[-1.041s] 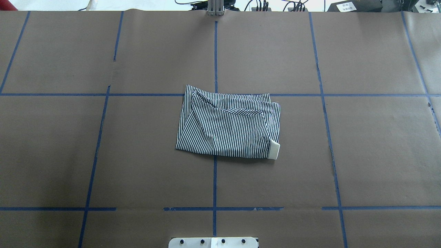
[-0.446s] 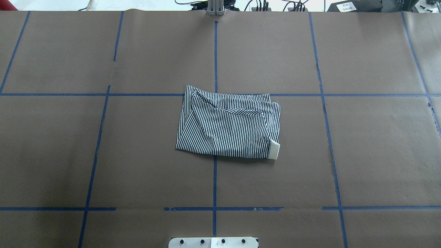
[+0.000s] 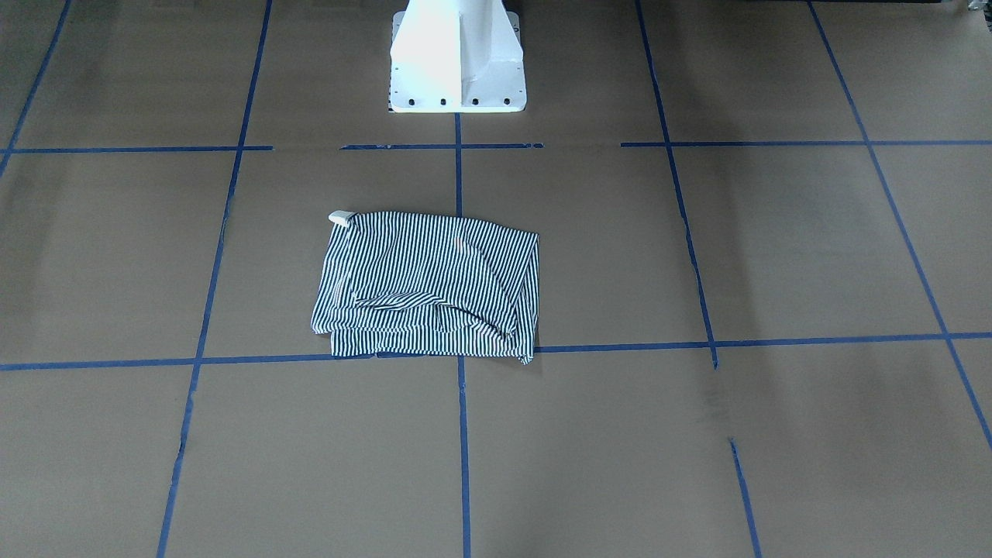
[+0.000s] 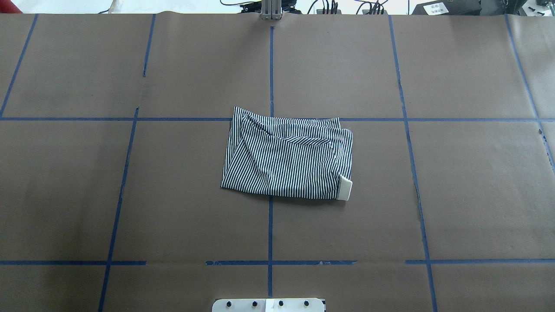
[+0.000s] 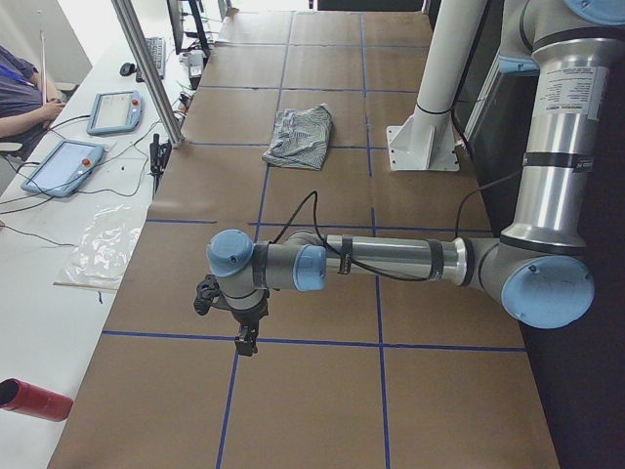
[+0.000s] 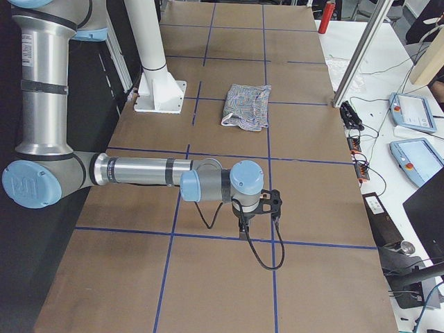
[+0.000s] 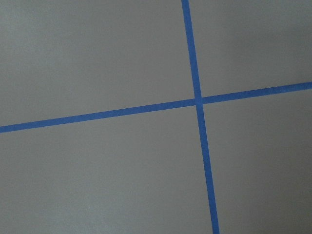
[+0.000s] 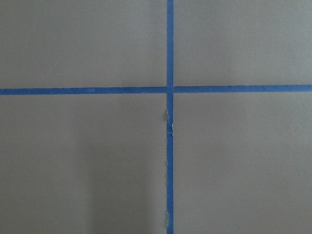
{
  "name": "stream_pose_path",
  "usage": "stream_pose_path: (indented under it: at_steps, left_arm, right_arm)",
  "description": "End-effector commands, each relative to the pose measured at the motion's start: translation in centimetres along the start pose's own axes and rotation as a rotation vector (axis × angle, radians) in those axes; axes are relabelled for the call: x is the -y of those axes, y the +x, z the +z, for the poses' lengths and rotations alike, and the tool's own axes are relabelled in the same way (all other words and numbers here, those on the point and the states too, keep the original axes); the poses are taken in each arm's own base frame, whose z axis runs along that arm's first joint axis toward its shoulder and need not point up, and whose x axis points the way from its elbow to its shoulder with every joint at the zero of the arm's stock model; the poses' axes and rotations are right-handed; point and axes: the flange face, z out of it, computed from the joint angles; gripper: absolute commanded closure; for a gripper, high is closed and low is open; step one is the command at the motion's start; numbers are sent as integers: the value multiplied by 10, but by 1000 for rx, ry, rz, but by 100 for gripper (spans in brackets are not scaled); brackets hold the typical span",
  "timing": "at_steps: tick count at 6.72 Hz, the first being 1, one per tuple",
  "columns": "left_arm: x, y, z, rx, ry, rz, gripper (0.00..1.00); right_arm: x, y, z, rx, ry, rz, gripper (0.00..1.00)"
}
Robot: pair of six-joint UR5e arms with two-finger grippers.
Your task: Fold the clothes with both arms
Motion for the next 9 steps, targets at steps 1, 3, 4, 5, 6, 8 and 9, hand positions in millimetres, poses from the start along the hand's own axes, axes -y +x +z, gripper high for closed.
stream_pose_path:
  at_steps: [1,3,4,5,6,8,9]
  left_arm:
    - [-1,0,0,-2,0,-1,0]
    - [-1,0,1,-2,-1,0,0]
    - [-1,0,0,-2,0,-1,0]
    - [-1,0,1,-2,-1,0,0]
    - [0,0,0,-1,1,0,0]
    - [0,0,0,-1,1,0,0]
    - [0,0,0,-1,1,0,0]
  right_arm:
    - [-5,3,2,4,-3,4,0]
    - [-5,2,3,5,-5,3,0]
    - [-5,2,2,8,-4,4,0]
    - [-5,2,2,8,-4,2,0]
    - [-8,5,5,8,-9,2,0]
    - [-10,5,5,9,-10,0,0]
    - [-11,6,6,9,-12,0,0]
